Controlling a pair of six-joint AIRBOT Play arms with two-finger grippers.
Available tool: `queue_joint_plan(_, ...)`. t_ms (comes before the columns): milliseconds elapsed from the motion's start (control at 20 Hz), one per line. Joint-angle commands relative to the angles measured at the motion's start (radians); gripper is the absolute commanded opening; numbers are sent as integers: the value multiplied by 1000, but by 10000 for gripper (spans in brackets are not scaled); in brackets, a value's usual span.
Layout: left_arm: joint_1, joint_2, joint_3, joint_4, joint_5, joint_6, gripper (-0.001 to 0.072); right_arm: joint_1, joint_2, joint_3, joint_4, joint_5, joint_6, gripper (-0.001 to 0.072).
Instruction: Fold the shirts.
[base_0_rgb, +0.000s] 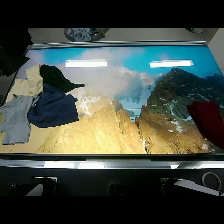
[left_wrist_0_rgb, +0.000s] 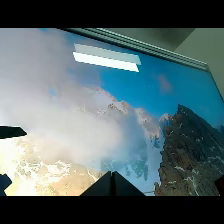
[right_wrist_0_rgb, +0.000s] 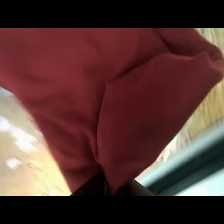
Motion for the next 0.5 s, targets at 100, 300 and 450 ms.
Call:
queue_joint_plan(100, 0, 0, 0, -9, 0, 0, 28, -8, 82, -241, -102, -89, 51, 38)
queue_joint_plan(300, 0, 1, 0, -9, 0, 0, 28, -8, 85, -246, -159, -94, 39, 38)
queue_joint_plan(450, 0, 1, 0, -9, 0, 0, 28, -8, 85, -246, -213, -88, 39, 39)
